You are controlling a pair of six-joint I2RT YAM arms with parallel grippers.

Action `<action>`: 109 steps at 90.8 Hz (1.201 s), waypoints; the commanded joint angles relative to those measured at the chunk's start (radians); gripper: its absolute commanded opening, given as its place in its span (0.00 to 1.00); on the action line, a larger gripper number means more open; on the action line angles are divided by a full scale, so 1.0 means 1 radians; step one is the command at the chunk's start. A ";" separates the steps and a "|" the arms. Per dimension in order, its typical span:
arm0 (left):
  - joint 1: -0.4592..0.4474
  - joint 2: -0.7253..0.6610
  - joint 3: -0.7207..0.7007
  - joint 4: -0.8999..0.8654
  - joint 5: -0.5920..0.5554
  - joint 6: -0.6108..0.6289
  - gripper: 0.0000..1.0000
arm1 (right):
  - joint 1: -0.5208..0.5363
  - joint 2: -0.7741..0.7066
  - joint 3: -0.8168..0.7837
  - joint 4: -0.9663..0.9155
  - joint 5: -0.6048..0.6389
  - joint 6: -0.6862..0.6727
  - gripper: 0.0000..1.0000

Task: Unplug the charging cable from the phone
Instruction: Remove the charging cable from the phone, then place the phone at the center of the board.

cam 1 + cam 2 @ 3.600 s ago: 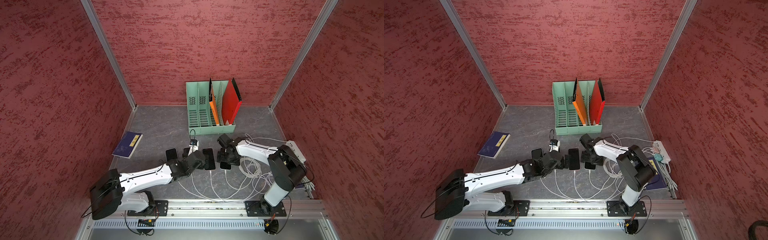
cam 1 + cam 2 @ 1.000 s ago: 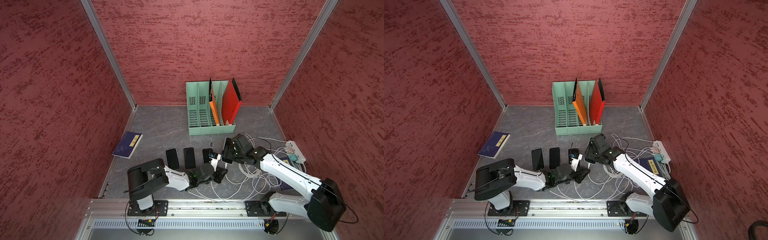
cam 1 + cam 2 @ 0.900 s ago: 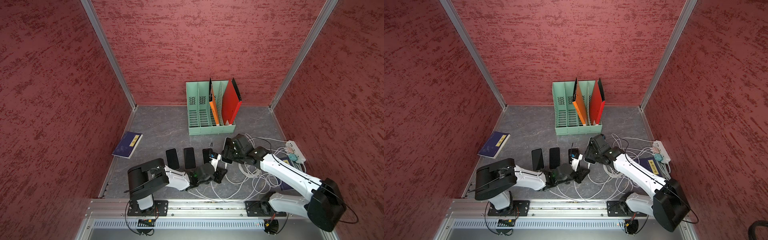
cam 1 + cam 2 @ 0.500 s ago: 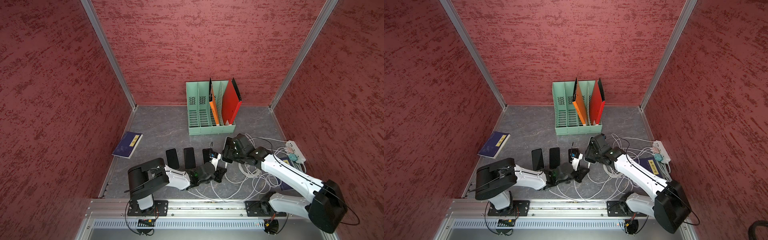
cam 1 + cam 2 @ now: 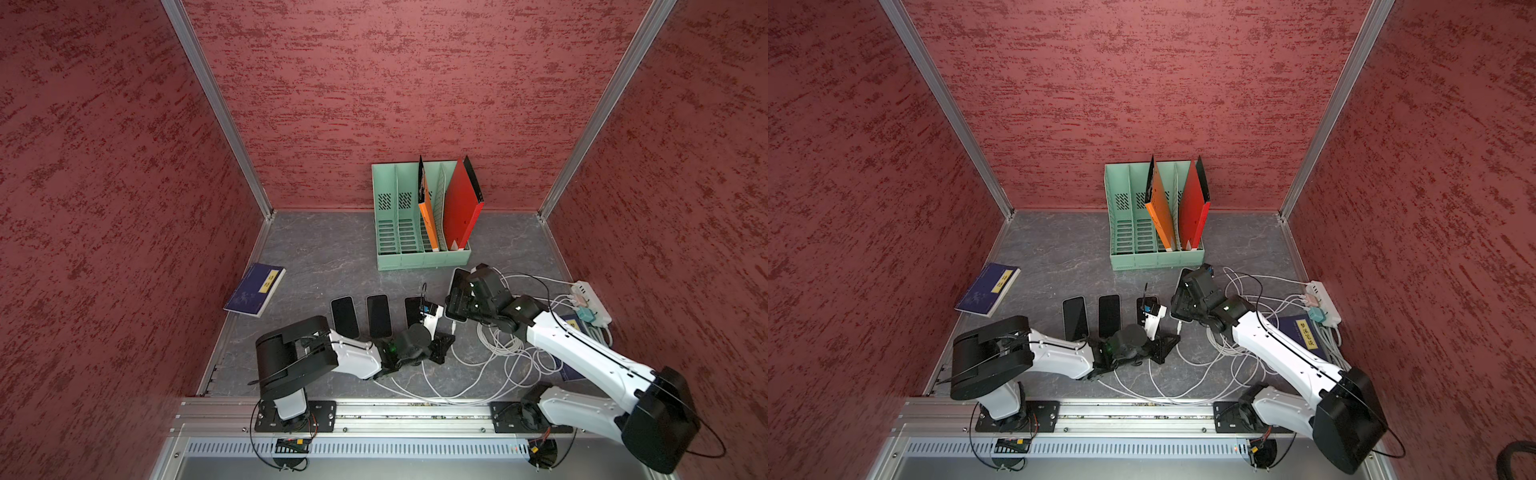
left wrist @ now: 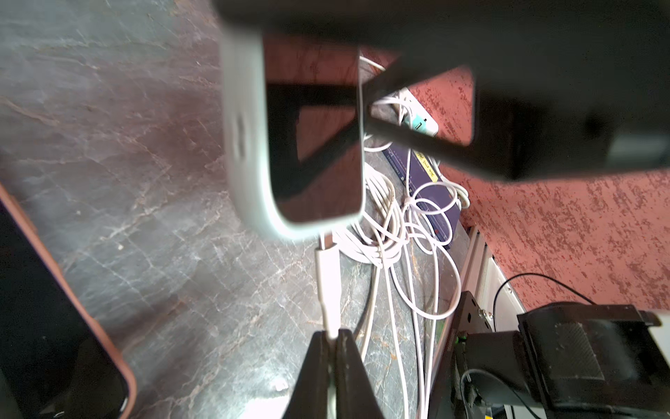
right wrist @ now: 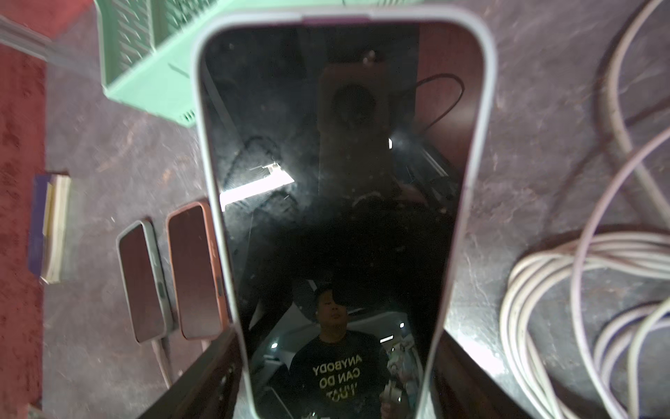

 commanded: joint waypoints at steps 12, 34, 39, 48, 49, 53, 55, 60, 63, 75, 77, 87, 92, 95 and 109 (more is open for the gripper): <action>-0.013 0.010 0.007 -0.007 0.017 0.024 0.00 | -0.004 -0.029 0.024 0.129 0.068 -0.033 0.04; -0.018 -0.066 -0.009 -0.055 0.002 0.069 0.45 | -0.014 0.000 0.064 -0.067 0.166 -0.023 0.05; -0.027 -0.119 -0.020 -0.100 -0.020 0.081 0.59 | -0.021 0.006 0.059 -0.097 0.164 -0.035 0.06; -0.042 -0.221 -0.043 -0.174 -0.056 0.106 0.71 | -0.022 0.031 0.049 -0.121 0.155 -0.070 0.06; -0.045 -0.234 -0.044 -0.193 -0.060 0.110 0.71 | -0.022 0.036 0.047 -0.121 0.154 -0.074 0.06; -0.047 -0.283 -0.043 -0.258 -0.081 0.124 0.74 | -0.022 0.052 0.041 -0.126 0.155 -0.084 0.06; -0.049 -0.307 -0.042 -0.286 -0.092 0.132 0.75 | -0.022 0.060 0.038 -0.128 0.153 -0.090 0.05; -0.048 -0.369 -0.032 -0.357 -0.125 0.152 0.78 | -0.021 0.089 0.033 -0.129 0.145 -0.101 0.06; -0.047 -0.403 -0.022 -0.409 -0.160 0.162 0.80 | -0.021 0.113 0.033 -0.130 0.143 -0.108 0.05; -0.021 -0.533 0.024 -0.599 -0.302 0.185 0.84 | -0.006 0.235 0.053 -0.136 0.133 -0.125 0.02; -0.013 -0.553 0.030 -0.620 -0.316 0.186 0.84 | -0.003 0.253 0.059 -0.137 0.133 -0.128 0.02; 0.052 -0.628 0.045 -0.698 -0.367 0.165 0.85 | 0.020 0.301 0.068 -0.131 0.133 -0.123 0.03; 0.082 -0.658 0.042 -0.722 -0.382 0.147 0.85 | 0.028 0.321 0.064 -0.128 0.130 -0.118 0.04; 0.096 -0.677 0.033 -0.724 -0.388 0.140 0.85 | 0.033 0.327 0.058 -0.123 0.126 -0.115 0.04; 0.165 -0.757 -0.030 -0.710 -0.361 0.097 0.86 | 0.047 0.327 0.034 -0.100 0.076 -0.122 0.09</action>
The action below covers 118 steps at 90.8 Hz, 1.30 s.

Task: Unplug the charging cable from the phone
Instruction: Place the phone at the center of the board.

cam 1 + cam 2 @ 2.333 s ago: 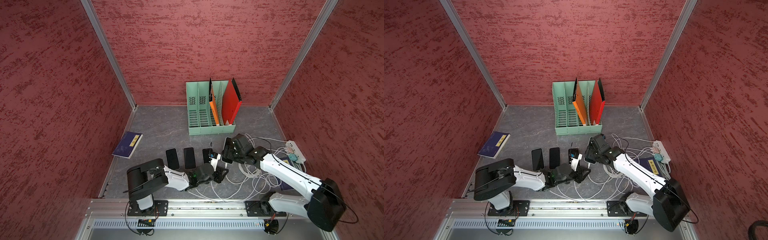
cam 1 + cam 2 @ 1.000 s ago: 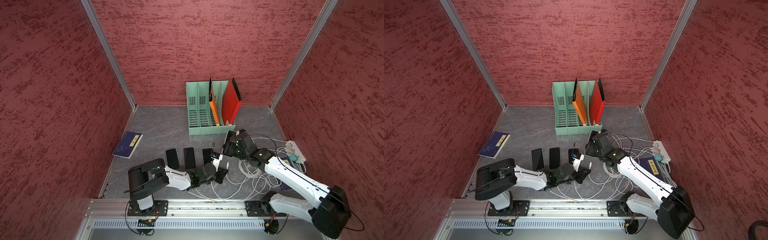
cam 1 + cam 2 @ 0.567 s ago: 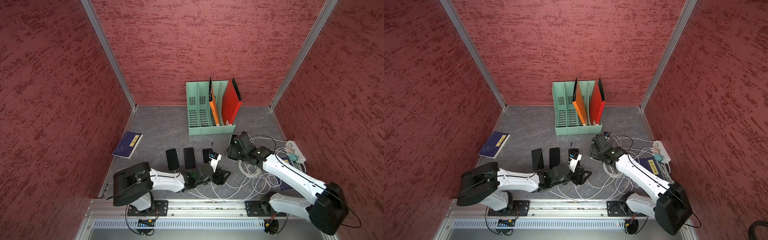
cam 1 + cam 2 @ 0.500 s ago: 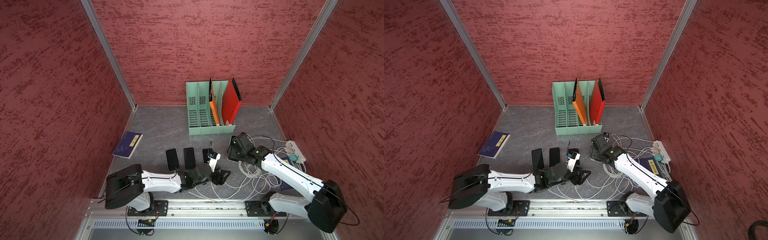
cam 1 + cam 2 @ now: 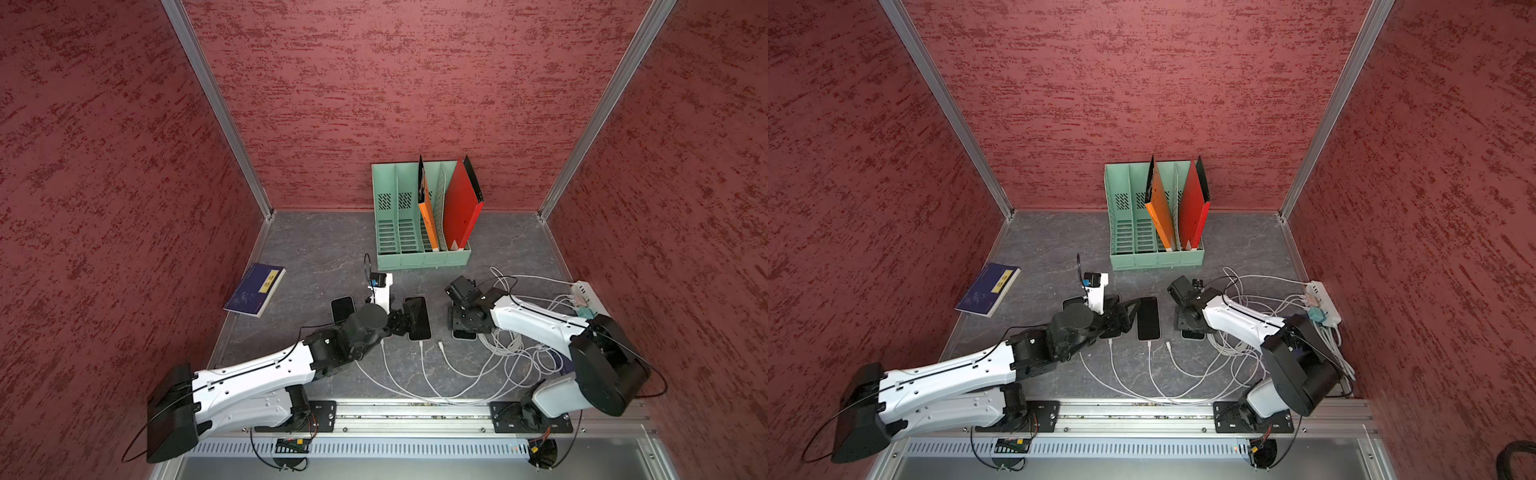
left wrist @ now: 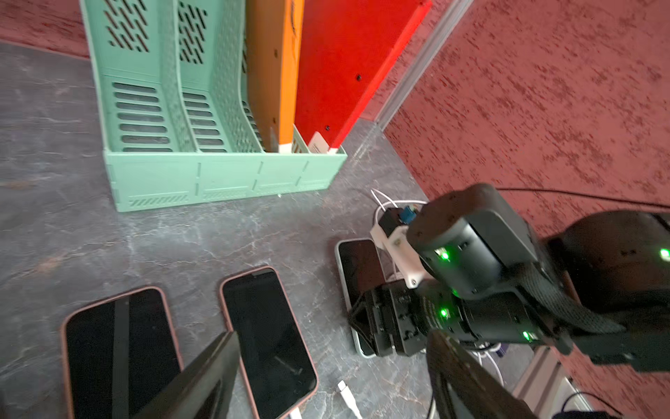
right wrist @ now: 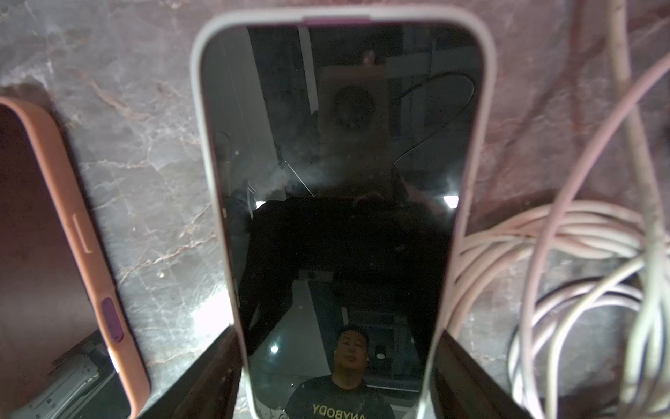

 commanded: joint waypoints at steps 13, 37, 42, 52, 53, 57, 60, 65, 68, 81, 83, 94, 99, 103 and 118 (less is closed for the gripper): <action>0.067 -0.054 -0.067 -0.083 0.001 -0.090 0.86 | 0.027 0.005 0.016 0.039 -0.047 -0.017 0.11; 0.069 -0.054 -0.090 -0.076 0.030 -0.095 0.89 | 0.032 0.037 0.011 0.065 -0.083 -0.023 0.23; 0.067 -0.054 -0.090 -0.081 0.029 -0.095 0.90 | 0.032 0.044 0.011 0.066 -0.080 -0.021 0.31; 0.067 -0.054 -0.097 -0.080 0.033 -0.096 0.97 | 0.032 0.052 0.003 0.073 -0.084 -0.018 0.56; 0.067 -0.052 -0.096 -0.081 0.036 -0.095 0.99 | 0.032 0.053 0.002 0.074 -0.085 -0.017 0.59; 0.067 -0.050 -0.096 -0.080 0.042 -0.091 1.00 | 0.032 0.057 0.002 0.075 -0.085 -0.017 0.65; 0.067 -0.047 -0.096 -0.082 0.045 -0.089 1.00 | 0.032 0.057 0.001 0.077 -0.087 -0.017 0.69; 0.065 -0.042 -0.095 -0.087 0.046 -0.087 1.00 | 0.033 0.058 0.000 0.077 -0.084 -0.016 0.79; 0.065 -0.040 -0.095 -0.091 0.046 -0.088 1.00 | 0.033 0.060 0.000 0.075 -0.082 -0.015 0.87; 0.065 -0.038 -0.089 -0.112 0.034 -0.089 1.00 | 0.033 0.053 0.006 0.057 -0.066 -0.010 0.98; 0.065 -0.037 -0.087 -0.117 0.030 -0.090 1.00 | 0.033 0.050 0.006 0.054 -0.064 -0.009 0.98; 0.065 -0.032 -0.076 -0.144 0.008 -0.089 1.00 | 0.034 0.024 0.010 0.033 -0.053 -0.007 0.98; 0.065 -0.025 -0.069 -0.161 -0.004 -0.089 1.00 | 0.036 0.003 0.013 0.022 -0.046 -0.007 0.98; 0.065 -0.021 -0.066 -0.172 -0.010 -0.090 1.00 | 0.042 -0.018 0.017 0.011 -0.035 -0.006 0.98; 0.067 -0.022 -0.083 -0.161 -0.020 -0.089 1.00 | 0.076 -0.098 0.045 -0.042 0.033 0.007 0.98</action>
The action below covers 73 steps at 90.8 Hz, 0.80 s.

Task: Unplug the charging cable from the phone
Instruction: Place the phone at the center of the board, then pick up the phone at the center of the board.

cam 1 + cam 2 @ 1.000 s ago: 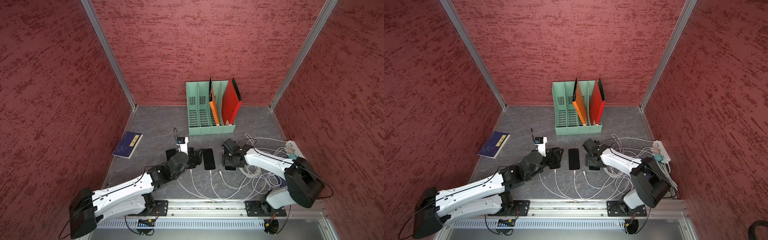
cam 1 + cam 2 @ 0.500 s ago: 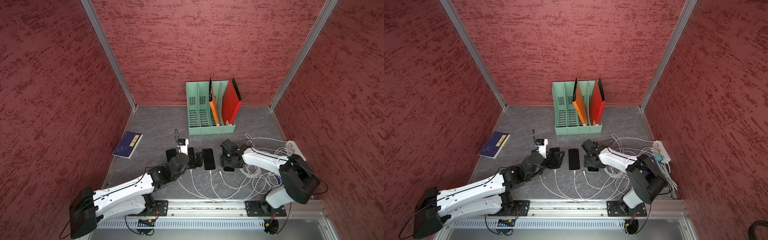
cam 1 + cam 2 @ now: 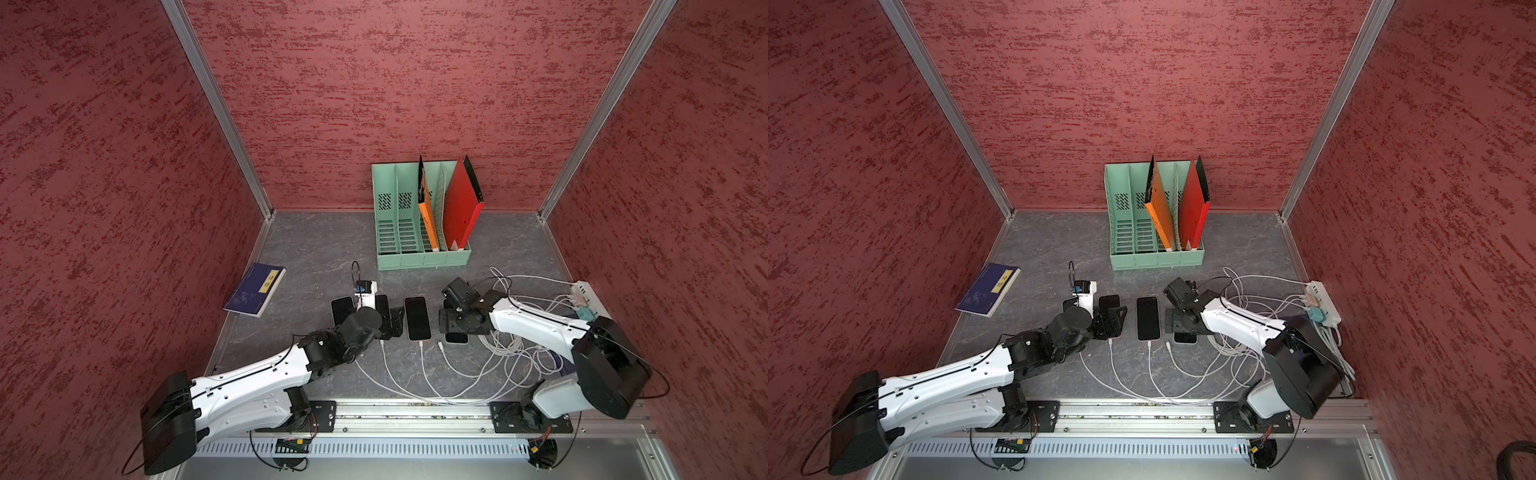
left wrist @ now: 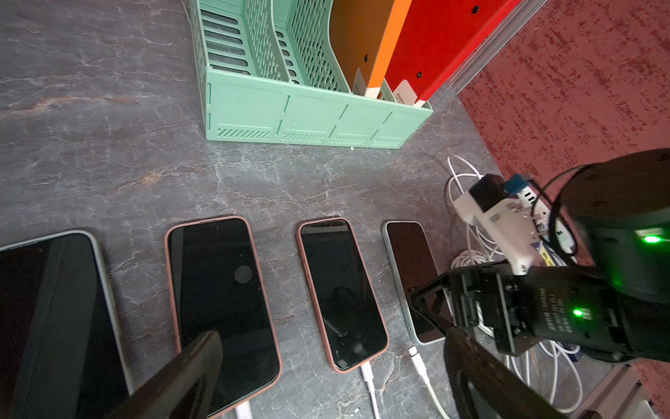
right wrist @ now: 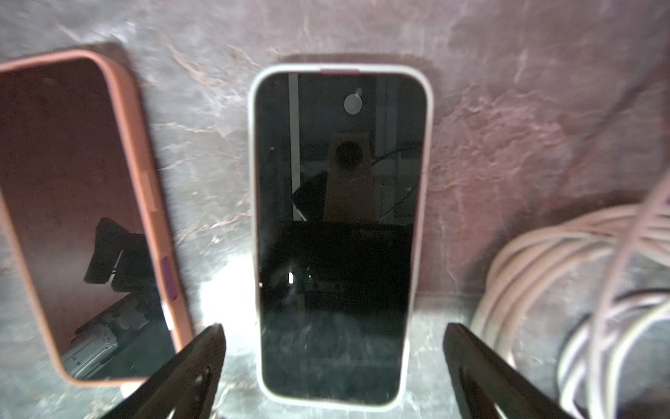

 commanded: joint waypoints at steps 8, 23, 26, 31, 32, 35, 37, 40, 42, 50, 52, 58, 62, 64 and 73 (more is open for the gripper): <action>0.003 0.004 -0.002 0.001 -0.033 0.006 1.00 | 0.059 -0.074 0.088 -0.111 0.141 0.043 0.98; 0.006 0.037 0.018 -0.002 -0.035 0.010 0.97 | 0.176 -0.056 0.217 -0.218 0.245 0.083 0.98; 0.005 0.047 0.025 -0.011 -0.039 0.005 0.96 | 0.205 -0.051 0.244 -0.241 0.274 0.096 0.98; 0.005 0.063 0.037 -0.031 -0.054 -0.012 0.95 | 0.239 -0.046 0.278 -0.273 0.314 0.124 0.98; 0.006 0.067 0.040 -0.035 -0.057 -0.014 0.95 | 0.244 -0.045 0.284 -0.276 0.319 0.129 0.98; 0.007 0.075 0.047 -0.049 -0.065 -0.020 0.95 | 0.259 -0.046 0.296 -0.282 0.333 0.143 0.98; 0.007 0.080 0.051 -0.060 -0.068 -0.024 0.95 | 0.268 -0.048 0.300 -0.282 0.341 0.153 0.98; 0.006 0.088 0.059 -0.072 -0.073 -0.030 0.99 | 0.278 -0.053 0.304 -0.280 0.356 0.171 0.98; 0.007 0.091 0.061 -0.078 -0.076 -0.031 1.00 | 0.286 -0.054 0.304 -0.279 0.368 0.184 0.98; 0.007 0.091 0.061 -0.088 -0.079 -0.030 1.00 | 0.319 -0.072 0.285 -0.244 0.419 0.192 0.98; 0.006 0.088 0.057 -0.087 -0.079 -0.033 1.00 | 0.321 -0.076 0.275 -0.226 0.423 0.191 0.98; 0.007 0.074 0.044 -0.082 -0.079 -0.041 1.00 | 0.322 -0.105 0.226 -0.159 0.423 0.201 0.98; 0.007 0.065 0.036 -0.079 -0.079 -0.048 1.00 | 0.322 -0.140 0.187 -0.111 0.425 0.207 0.99; 0.007 0.062 0.032 -0.079 -0.079 -0.051 1.00 | 0.321 -0.152 0.170 -0.095 0.429 0.219 0.99; 0.008 0.055 0.016 -0.079 -0.074 -0.062 1.00 | 0.306 -0.234 0.093 -0.002 0.375 0.235 0.98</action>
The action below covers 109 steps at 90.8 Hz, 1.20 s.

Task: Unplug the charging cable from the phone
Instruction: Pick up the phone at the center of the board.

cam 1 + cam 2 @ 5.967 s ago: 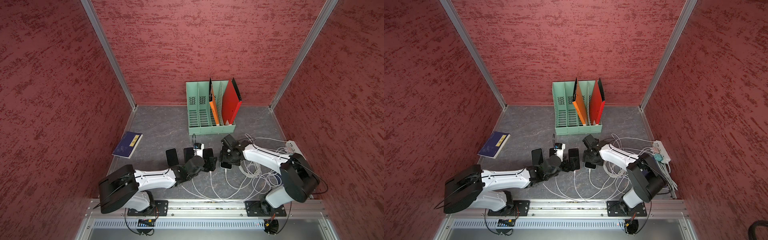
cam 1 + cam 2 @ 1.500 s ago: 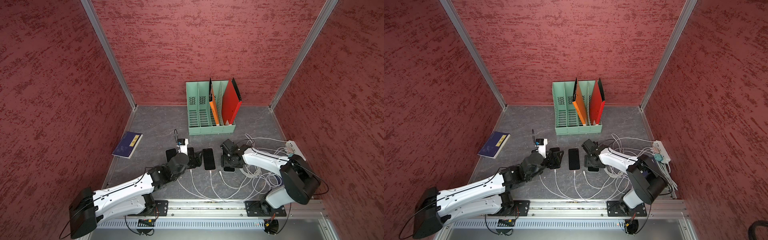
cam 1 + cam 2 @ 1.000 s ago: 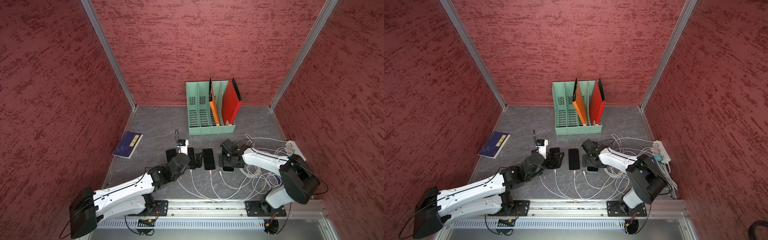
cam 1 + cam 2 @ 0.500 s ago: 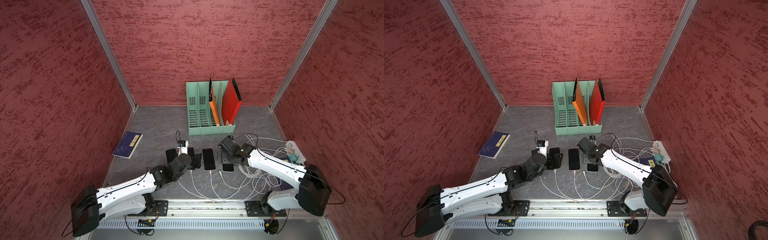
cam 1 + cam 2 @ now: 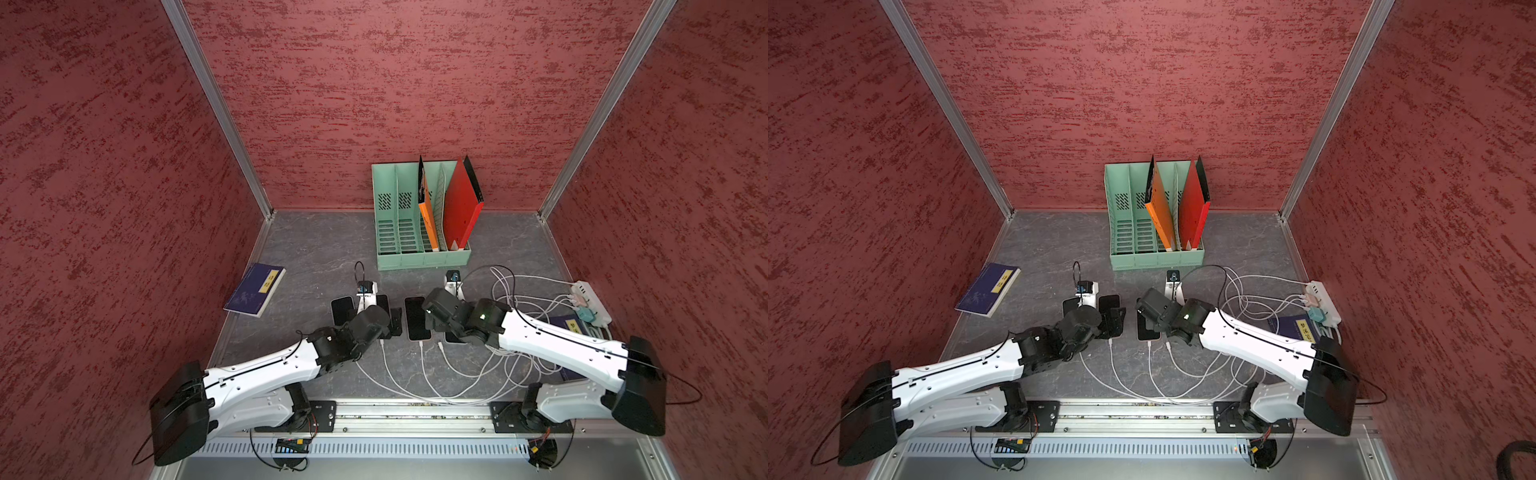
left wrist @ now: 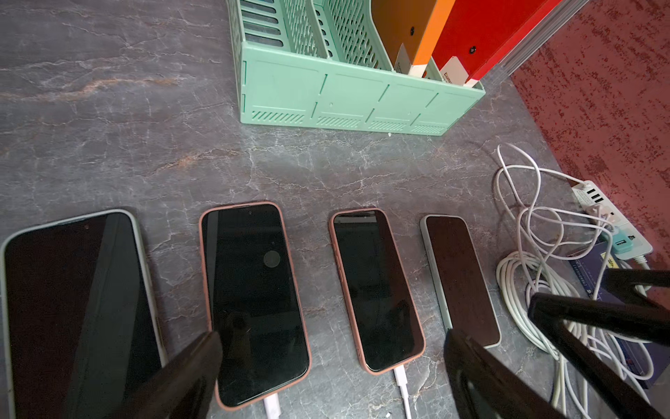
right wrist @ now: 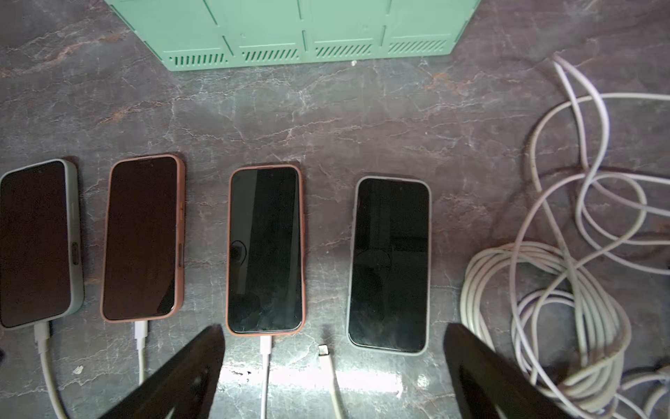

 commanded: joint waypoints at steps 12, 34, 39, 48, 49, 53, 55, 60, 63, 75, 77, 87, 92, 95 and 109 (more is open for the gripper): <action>0.007 -0.025 -0.036 -0.002 0.007 -0.033 1.00 | -0.027 -0.086 -0.064 0.192 -0.117 0.003 0.98; 0.006 -0.040 -0.079 0.029 0.049 -0.067 1.00 | -0.019 0.182 0.111 0.113 -0.211 -0.039 0.99; 0.005 -0.050 -0.083 0.026 0.046 -0.070 1.00 | -0.018 0.229 0.133 0.106 -0.222 -0.030 0.99; 0.005 -0.072 -0.088 0.007 0.027 -0.077 1.00 | -0.018 0.296 0.170 0.084 -0.229 -0.001 0.98; 0.006 -0.076 -0.089 0.005 0.025 -0.079 1.00 | -0.018 0.305 0.175 0.079 -0.227 0.003 0.99; 0.006 -0.089 -0.094 -0.004 0.016 -0.083 1.00 | -0.018 0.336 0.191 0.058 -0.218 0.019 0.98; 0.007 -0.096 -0.096 -0.009 0.011 -0.085 1.00 | -0.019 0.349 0.199 0.048 -0.218 0.024 0.98; 0.006 -0.115 -0.102 -0.020 0.000 -0.094 1.00 | -0.019 0.388 0.207 0.050 -0.229 0.015 0.98; 0.006 -0.127 -0.109 -0.025 -0.004 -0.100 1.00 | -0.020 0.403 0.195 0.075 -0.242 0.007 0.99; 0.007 -0.174 -0.143 -0.022 -0.013 -0.117 1.00 | -0.021 0.401 0.150 0.148 -0.241 0.017 0.99; 0.008 -0.178 -0.148 -0.020 -0.014 -0.121 1.00 | -0.022 0.399 0.147 0.151 -0.237 0.017 0.99; 0.006 -0.190 -0.172 0.000 -0.008 -0.136 1.00 | -0.036 0.400 0.155 0.161 -0.291 -0.005 0.99; 0.006 -0.187 -0.179 0.010 -0.004 -0.142 1.00 | -0.058 0.423 0.170 0.148 -0.334 -0.011 0.99; 0.006 -0.184 -0.180 0.010 -0.003 -0.143 1.00 | -0.070 0.436 0.176 0.130 -0.343 -0.005 0.99; 0.007 -0.178 -0.187 0.030 0.007 -0.133 1.00 | -0.104 0.462 0.166 0.133 -0.378 -0.010 0.98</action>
